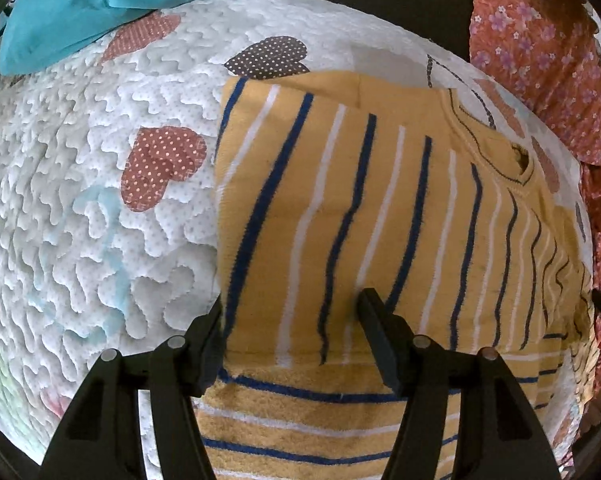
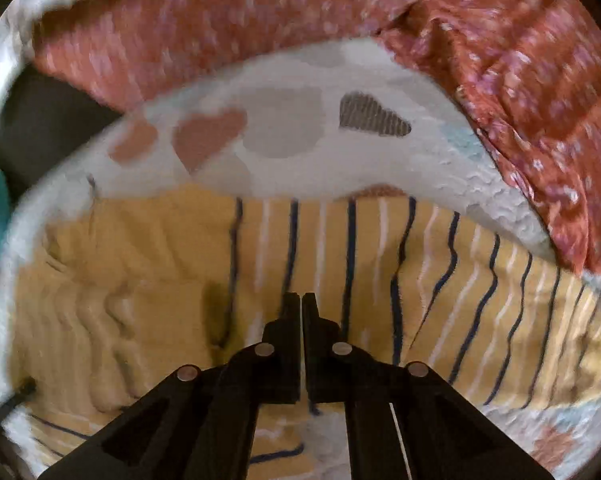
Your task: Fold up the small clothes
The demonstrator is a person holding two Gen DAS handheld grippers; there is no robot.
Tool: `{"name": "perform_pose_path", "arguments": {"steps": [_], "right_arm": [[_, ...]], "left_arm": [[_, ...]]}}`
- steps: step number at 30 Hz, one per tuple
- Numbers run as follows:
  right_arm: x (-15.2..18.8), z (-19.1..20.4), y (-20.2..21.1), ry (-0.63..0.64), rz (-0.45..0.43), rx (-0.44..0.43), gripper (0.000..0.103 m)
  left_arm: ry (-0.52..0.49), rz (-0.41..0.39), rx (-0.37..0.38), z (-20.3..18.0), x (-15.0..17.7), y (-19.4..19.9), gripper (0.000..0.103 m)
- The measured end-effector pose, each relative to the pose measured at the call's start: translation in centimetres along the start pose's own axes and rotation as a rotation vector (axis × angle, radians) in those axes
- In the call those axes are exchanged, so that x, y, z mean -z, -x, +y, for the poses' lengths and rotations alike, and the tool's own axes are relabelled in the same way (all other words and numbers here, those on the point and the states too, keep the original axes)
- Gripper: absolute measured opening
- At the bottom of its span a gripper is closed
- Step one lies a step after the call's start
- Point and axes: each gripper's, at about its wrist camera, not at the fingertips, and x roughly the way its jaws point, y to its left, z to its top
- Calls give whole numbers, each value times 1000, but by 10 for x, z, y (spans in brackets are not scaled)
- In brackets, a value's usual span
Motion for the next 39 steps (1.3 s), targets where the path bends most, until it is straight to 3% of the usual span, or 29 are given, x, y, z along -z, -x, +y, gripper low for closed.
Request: {"name": "perform_pose_path", "arguments": {"steps": [1,3,4,5,6,7,9,11,13,15,17,18,19,20,21,22,24,27,31,33,39], "right_arm": [[1,1,10,-8,-32,-72,3],[3,7,8,-2,16,-128,18],[5,11,-1,1,58,-148,44],[7,15,-9,10,86,-150,49],[12,20,-13,31,77,-123,46],[14,22,-11,36,54,-115,39],[20,26,5,8,-34,-127,37],[22,39,11,-5,-57,-183,37],[26,63,11,31,-20,-310,37],[28,91,-5,64,72,-456,37],[32,108,-27,83,185,-551,37],[34,110,-42,96,221,-510,37],[34,107,-49,103,220,-456,30],[31,99,-55,109,205,-396,6],[27,85,-57,101,181,-343,0],[25,71,-56,79,166,-297,0],[19,36,-53,18,143,-236,0],[18,12,-52,13,171,-259,0],[21,33,-49,138,170,-172,0],[20,46,-52,169,169,-141,2],[19,39,-51,165,169,-175,2]], "left_arm": [[-3,-4,1,0,1,0,63],[-8,-14,2,0,2,2,63],[-6,-12,6,1,2,4,62],[9,-9,14,3,3,10,60],[47,-37,51,7,4,23,55],[59,-62,78,10,6,33,55],[62,-103,104,12,4,47,55],[55,-80,112,10,-2,41,55],[73,-56,73,10,-7,27,55],[112,-7,38,17,-8,10,55],[131,-15,60,25,-2,7,55],[117,-13,61,25,0,8,55],[99,-4,62,26,3,10,55],[82,-1,61,29,5,14,55],[76,-11,33,36,6,19,55],[83,-32,-16,47,7,25,57],[113,-57,-32,68,9,31,59],[154,-72,-205,96,9,38,53],[251,-73,-189,125,17,54,51],[170,-86,-132,110,25,63,51],[-241,-95,-210,24,54,43,58]]}}
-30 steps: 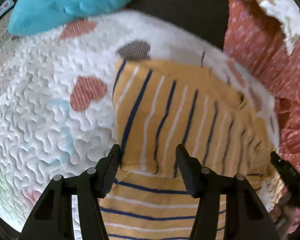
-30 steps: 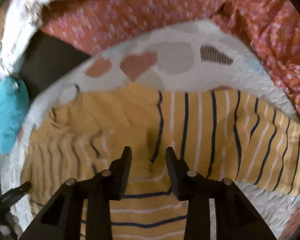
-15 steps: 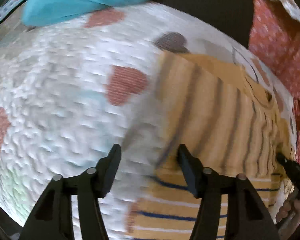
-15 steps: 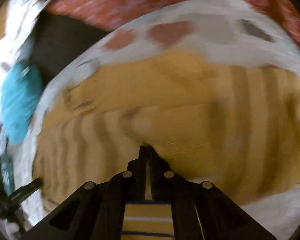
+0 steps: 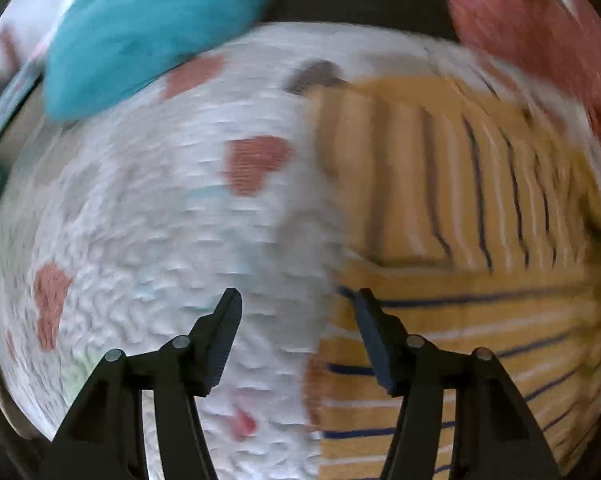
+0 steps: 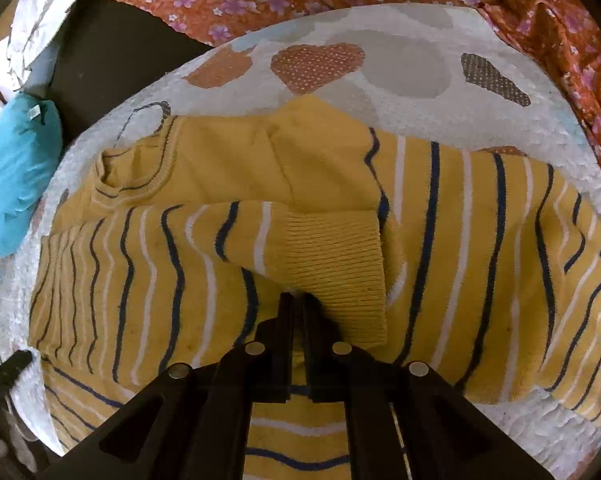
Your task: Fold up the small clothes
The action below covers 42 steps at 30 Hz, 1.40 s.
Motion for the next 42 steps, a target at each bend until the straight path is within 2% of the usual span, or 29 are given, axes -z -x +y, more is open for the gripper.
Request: {"name": "perform_pose_path", "arguments": {"steps": [2,4,6,8,9,12,14,15,16,17,20,23,26,29,31,32,34,35,36,37,39,41,42], "right_arm": [[3,-8,3,-15,3,-23,2],[1,-11,1,-40,13,-42,2],[-1,-13,-1,-56,26,-57,2],[-2,-15,-3,-71,37,-75,2],[-3,-18,-3,-82,43,-91,2],[-3,-22,-5,-92,50,-120,2],[-2,-22,-4,-92,53,-129,1],[-2,-23,-4,-92,54,-134,1],[-3,-22,-4,-92,55,-135,1],[-3,-22,-5,-92,56,-135,1],[-3,-22,-4,-91,55,-136,1],[-1,-18,-3,-59,42,-120,1],[-1,-11,6,-10,35,-91,1],[3,-6,43,-28,-94,-47,3],[9,-3,60,-61,-122,-124,3],[12,-1,59,-72,-110,-165,3],[18,3,47,-71,-56,-213,3],[22,4,36,-70,-17,-197,7],[25,-1,20,-78,32,-134,8],[28,-7,10,-99,58,-96,8],[37,-33,16,-221,27,-187,8],[51,-55,48,-280,-44,-173,18],[60,-65,62,-287,-72,-179,19]], "left_arm": [[-62,-12,-48,-19,-2,-8,58],[-64,-24,-106,-25,-13,-16,59],[25,-5,-150,-6,-29,-24,61],[158,44,-104,20,-40,-31,66],[191,56,-85,25,-41,-33,70],[182,42,-100,31,-35,-29,72],[234,54,-67,44,-30,-27,72],[285,74,-59,54,-27,-29,71],[335,95,-117,65,-23,-31,60],[397,110,-160,86,-19,-34,57],[524,143,-120,127,-8,-35,56],[494,99,-77,130,-7,-15,56],[425,38,13,110,-16,6,56],[321,-32,90,75,-35,17,57],[280,-24,143,50,-46,11,60],[263,5,160,37,-52,0,61],[256,84,147,27,-57,-26,64],[267,158,131,23,-55,-45,65],[294,153,139,29,-59,-51,71],[316,144,140,32,-60,-48,72],[328,172,151,37,-61,-38,72],[309,129,165,43,-55,-12,72],[288,109,156,45,-50,-1,72]]}}
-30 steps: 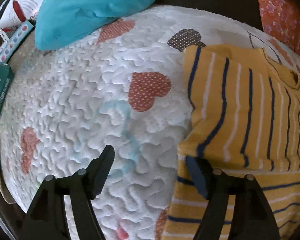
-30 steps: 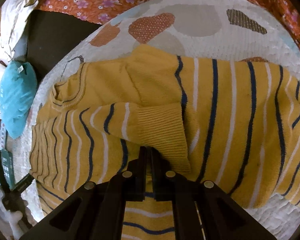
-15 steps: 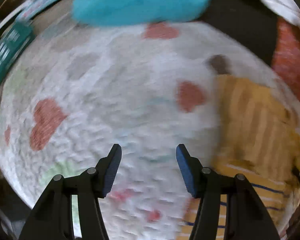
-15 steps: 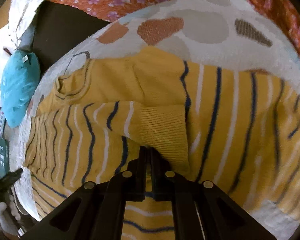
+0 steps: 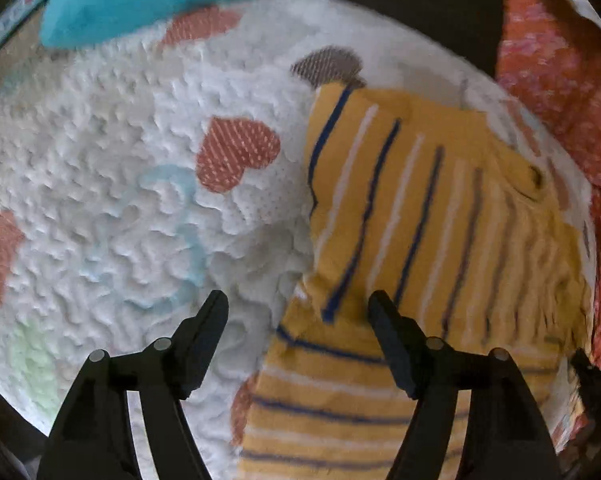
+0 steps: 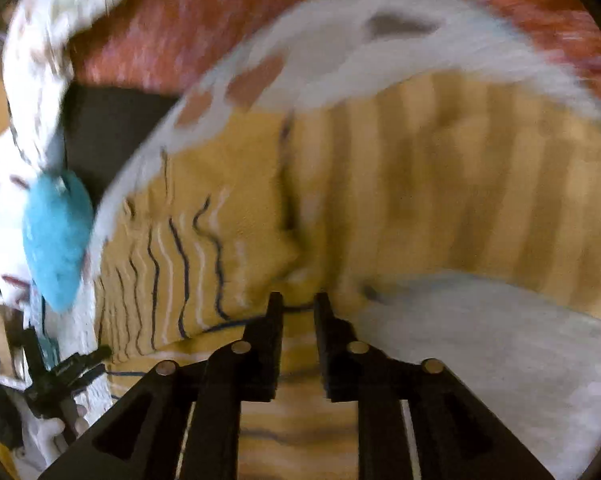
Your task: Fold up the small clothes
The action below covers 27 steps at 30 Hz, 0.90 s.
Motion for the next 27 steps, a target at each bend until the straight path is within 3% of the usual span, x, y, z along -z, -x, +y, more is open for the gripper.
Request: {"name": "perform_pose_path", "arguments": {"steps": [4,8,10,12,17,18,19,21,24,27], "right_arm": [[29,-79,87,-99,-111,58,31],[65,-178,153,-313,-225,198,36],[77,-218,162,-453,-239,188,36],[78,-240,162,-537,-285,110,36],[47,-237,146,-545,-351,174,35],[41,-232,142,-530,-350,202,27],[35,-228,140,-509,-340,228,5],[25,-214,144,-457,-342,262,5],[4,-160,156,-280,-383,282,5],[-13,-75,151,-48,-382,226,5]], "left_arm": [[-41,-59,35,1,34,42,72],[-22,-68,91,-12,73,64,72],[-3,-60,119,-33,97,55,72],[14,-40,156,-42,106,45,72],[3,-17,176,-61,125,46,72],[-7,-22,175,-64,128,49,72],[-13,-26,174,-64,129,50,72],[-16,-36,172,-62,130,55,72],[13,-46,184,-49,126,54,72],[61,-41,207,-34,120,48,72]]}}
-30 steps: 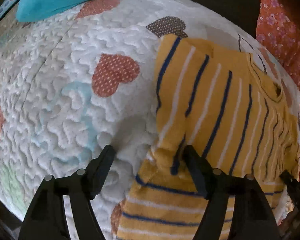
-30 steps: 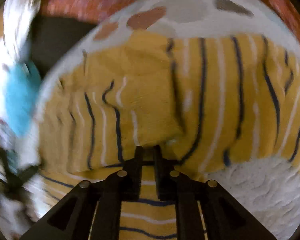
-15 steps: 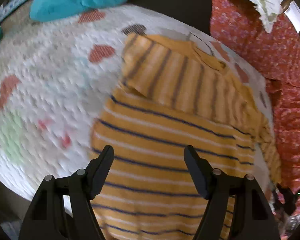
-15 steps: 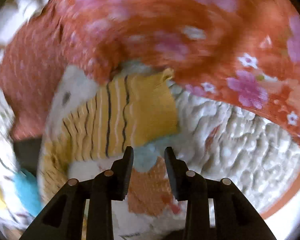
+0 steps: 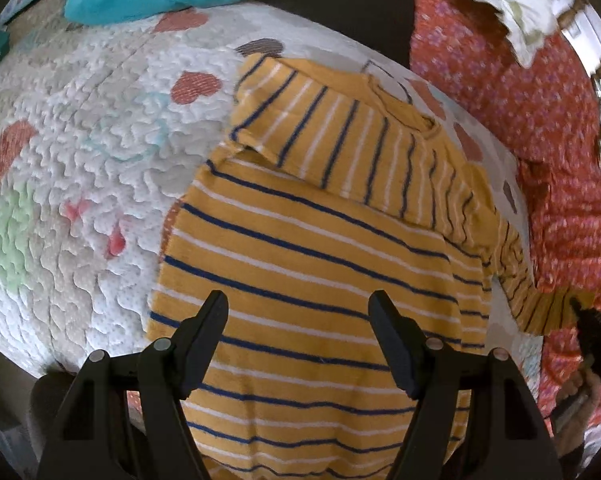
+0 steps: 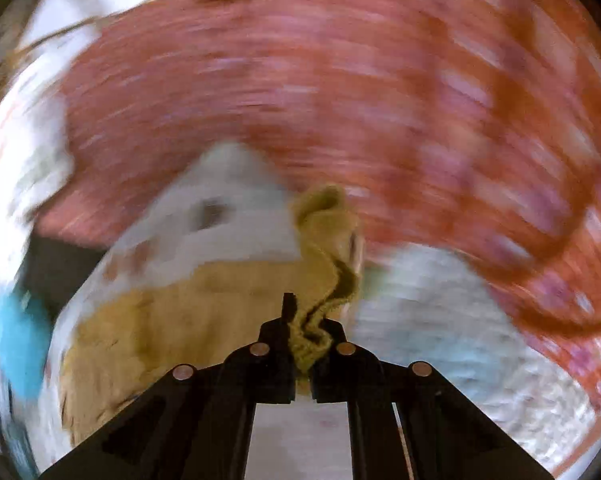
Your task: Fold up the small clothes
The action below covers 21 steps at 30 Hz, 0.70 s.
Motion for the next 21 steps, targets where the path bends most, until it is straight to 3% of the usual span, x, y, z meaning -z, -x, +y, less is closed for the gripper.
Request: {"name": "perform_pose_path", "arguments": {"steps": [3,6,9,11,15,21], "right_arm": [[11,99,-7,186,53,-171,5],[52,189,-24,316,164,-349,5],[113,263,-49,427,292,-452,5],[152,301,-69,491,371,-475,5],[204,331,-98,525,496,-489,5],[207,321,-133,356,626,-596,8]], "left_arm": [[45,0,26,16,-5,-1,72],[68,-5,41,30,-12,1,72],[90,-14,41,44,-19,2,72],[100,-21,44,52,-23,3,72],[112,-31,52,62,-29,2,72],[165,-18,125,63,-42,-9,72]]}}
